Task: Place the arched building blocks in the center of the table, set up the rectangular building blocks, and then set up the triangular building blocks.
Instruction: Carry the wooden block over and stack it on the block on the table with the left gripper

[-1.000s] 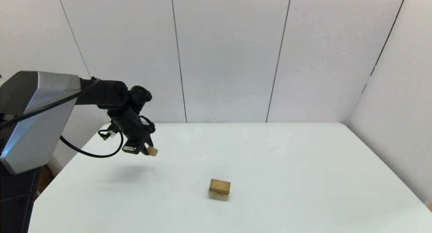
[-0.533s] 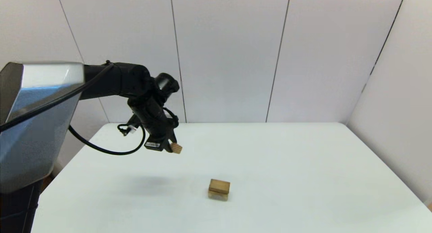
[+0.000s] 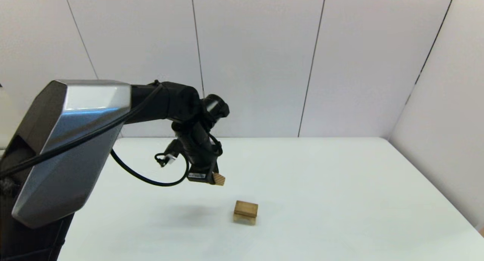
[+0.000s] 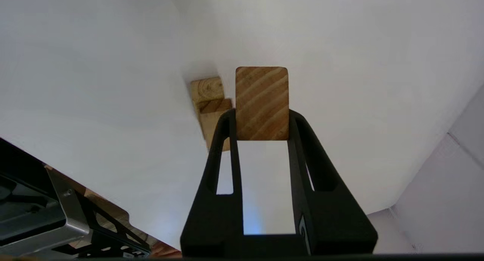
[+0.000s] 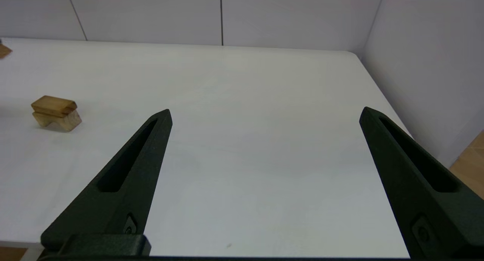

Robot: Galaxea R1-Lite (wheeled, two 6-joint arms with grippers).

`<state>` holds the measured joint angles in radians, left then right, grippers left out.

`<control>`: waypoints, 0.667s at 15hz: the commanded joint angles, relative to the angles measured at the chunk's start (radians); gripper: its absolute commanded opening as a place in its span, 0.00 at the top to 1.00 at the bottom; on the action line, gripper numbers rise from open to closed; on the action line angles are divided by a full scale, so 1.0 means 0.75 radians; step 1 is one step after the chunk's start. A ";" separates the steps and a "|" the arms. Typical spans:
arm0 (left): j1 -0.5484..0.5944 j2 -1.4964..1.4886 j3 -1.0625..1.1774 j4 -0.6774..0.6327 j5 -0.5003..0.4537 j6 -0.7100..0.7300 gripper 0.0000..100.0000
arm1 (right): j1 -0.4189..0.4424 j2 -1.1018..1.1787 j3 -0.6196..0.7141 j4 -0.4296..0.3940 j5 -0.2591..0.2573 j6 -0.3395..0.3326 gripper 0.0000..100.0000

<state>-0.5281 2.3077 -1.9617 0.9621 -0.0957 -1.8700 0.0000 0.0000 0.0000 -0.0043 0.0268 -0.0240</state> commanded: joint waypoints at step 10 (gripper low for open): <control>-0.157 0.089 -0.015 -0.002 0.003 -0.090 1.00 | 0.000 -0.002 0.002 0.000 0.001 -0.001 0.00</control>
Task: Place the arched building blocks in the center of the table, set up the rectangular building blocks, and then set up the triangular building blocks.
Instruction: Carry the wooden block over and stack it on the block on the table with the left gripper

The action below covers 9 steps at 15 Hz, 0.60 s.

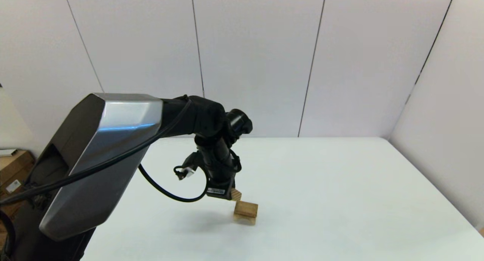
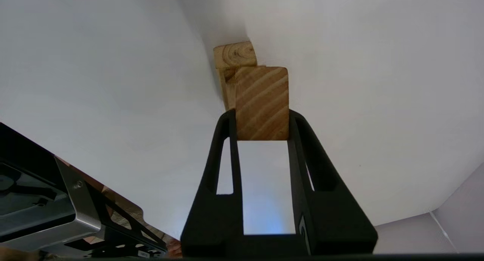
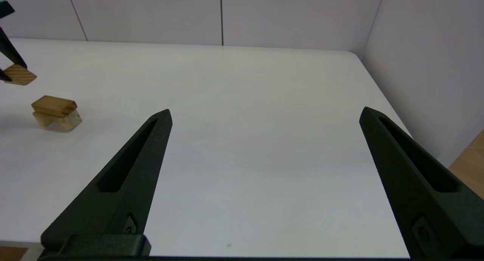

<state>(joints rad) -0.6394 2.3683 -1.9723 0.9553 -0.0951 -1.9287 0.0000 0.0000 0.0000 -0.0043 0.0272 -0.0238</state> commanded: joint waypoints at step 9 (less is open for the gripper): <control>-0.009 0.008 0.000 0.007 0.004 -0.008 1.00 | 0.000 -0.002 0.002 0.000 0.001 -0.001 0.00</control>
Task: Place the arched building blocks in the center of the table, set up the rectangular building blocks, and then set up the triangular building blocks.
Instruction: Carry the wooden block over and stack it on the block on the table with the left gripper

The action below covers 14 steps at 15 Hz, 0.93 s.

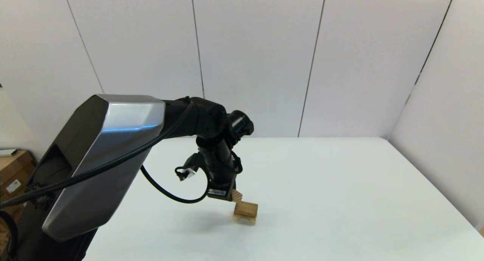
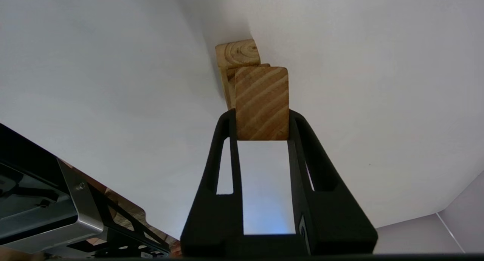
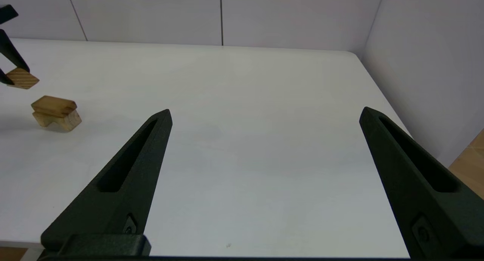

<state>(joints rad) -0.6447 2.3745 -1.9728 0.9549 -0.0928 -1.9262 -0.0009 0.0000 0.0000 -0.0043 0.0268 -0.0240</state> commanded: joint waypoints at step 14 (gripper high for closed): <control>-0.044 0.012 0.000 -0.046 -0.001 -0.029 1.00 | 0.001 -0.002 0.002 0.000 0.001 -0.001 0.00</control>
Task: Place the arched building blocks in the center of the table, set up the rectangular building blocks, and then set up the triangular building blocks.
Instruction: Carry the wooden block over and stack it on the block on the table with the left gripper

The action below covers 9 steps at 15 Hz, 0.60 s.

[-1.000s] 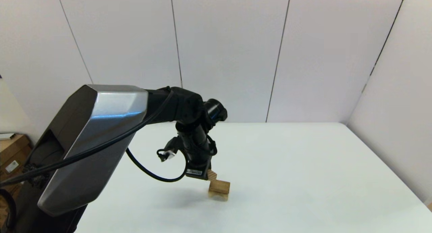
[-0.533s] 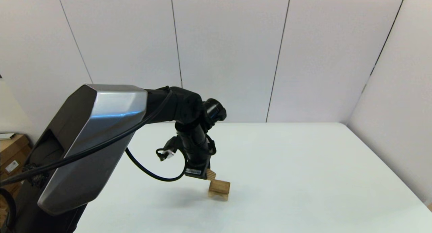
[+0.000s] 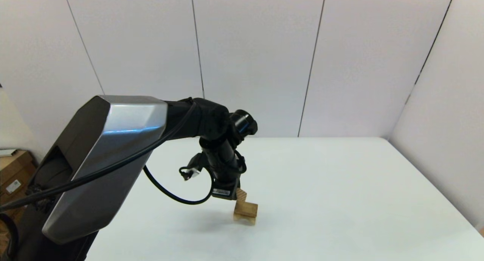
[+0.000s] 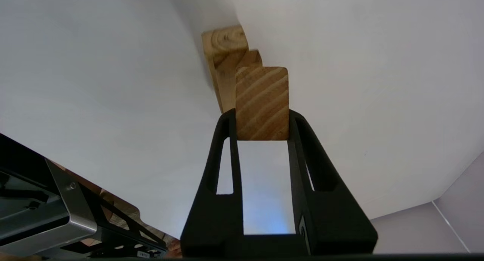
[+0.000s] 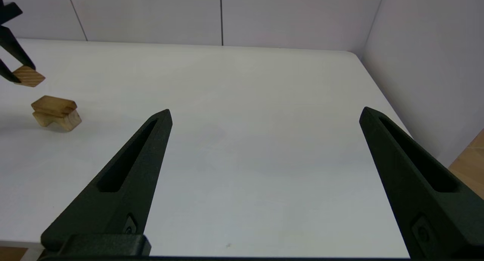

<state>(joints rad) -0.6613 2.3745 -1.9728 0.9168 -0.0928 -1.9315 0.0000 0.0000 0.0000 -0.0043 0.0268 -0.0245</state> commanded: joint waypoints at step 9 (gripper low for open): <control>-0.073 0.049 -0.002 0.003 -0.001 -0.096 1.00 | 0.000 -0.002 0.000 0.000 0.001 0.000 0.00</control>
<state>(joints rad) -0.7089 2.4026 -1.9730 0.9153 -0.0928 -1.9917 -0.0004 0.0000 0.0000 -0.0043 0.0268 -0.0240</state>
